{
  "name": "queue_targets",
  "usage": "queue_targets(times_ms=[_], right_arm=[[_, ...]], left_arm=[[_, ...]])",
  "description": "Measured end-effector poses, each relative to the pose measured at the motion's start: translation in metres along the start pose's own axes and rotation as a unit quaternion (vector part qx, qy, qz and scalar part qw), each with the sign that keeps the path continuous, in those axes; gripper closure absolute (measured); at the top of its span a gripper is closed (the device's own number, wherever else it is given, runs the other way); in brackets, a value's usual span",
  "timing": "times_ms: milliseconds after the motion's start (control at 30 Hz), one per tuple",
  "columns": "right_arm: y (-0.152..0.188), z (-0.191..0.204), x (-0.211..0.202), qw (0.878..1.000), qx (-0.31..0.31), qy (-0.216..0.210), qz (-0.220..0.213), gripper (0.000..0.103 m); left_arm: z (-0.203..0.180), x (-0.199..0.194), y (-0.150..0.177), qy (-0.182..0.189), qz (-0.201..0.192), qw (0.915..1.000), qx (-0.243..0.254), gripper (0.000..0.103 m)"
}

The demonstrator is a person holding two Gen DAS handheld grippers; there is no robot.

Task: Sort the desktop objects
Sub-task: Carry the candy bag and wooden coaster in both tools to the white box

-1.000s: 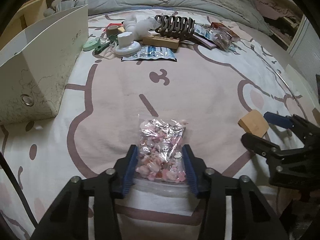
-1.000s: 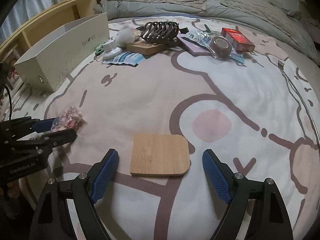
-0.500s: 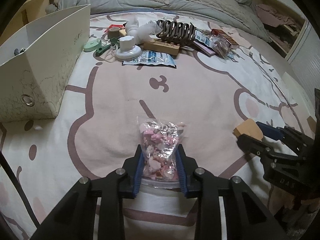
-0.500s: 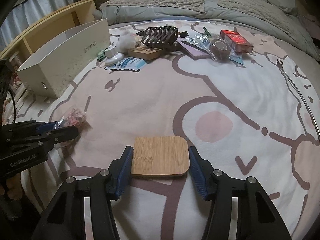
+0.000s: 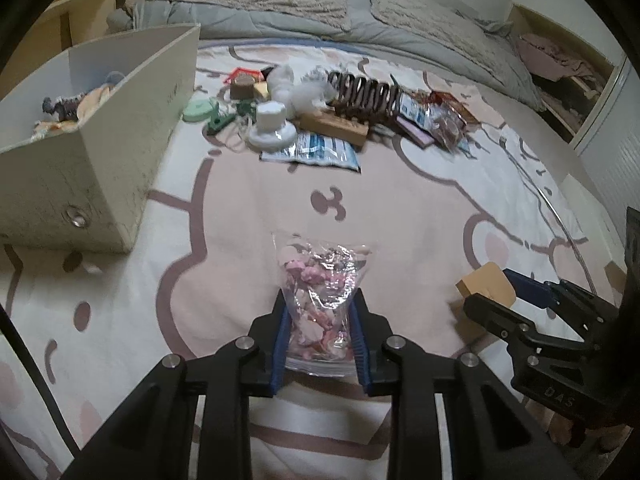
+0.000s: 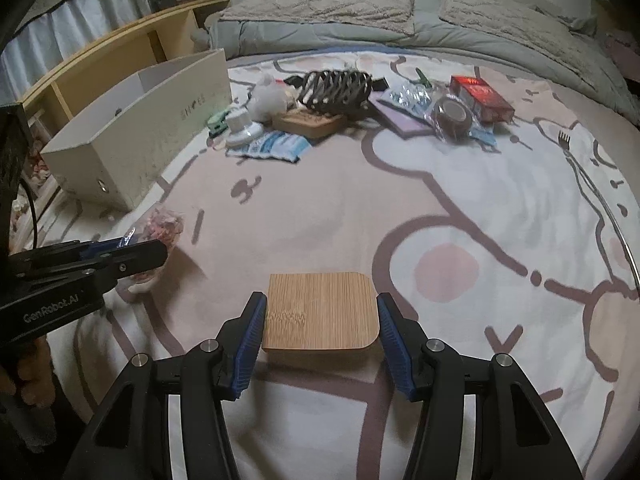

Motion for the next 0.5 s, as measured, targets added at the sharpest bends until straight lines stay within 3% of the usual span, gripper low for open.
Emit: queue_targets(times_ms=[267, 500], right_arm=[[-0.025, 0.005, -0.007, 1.000, -0.005, 0.001, -0.024, 0.047], [-0.056, 0.005, -0.016, 0.999, -0.002, 0.001, -0.048, 0.047]], left_arm=[[-0.001, -0.011, -0.019, -0.003, -0.020, 0.9998, 0.006, 0.075], [-0.002, -0.030, -0.056, -0.007, -0.061, 0.9979, 0.023, 0.075]])
Point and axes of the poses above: each gripper's, at about its wrist camera, not at the fingertips, and x roughly the way its jaws point, z to its left, y to its underside, the point moved 8 cm from there along x, roughly the way its jaws point, and after that the axes turned 5 degrees about -x, right-handed, at the moved point
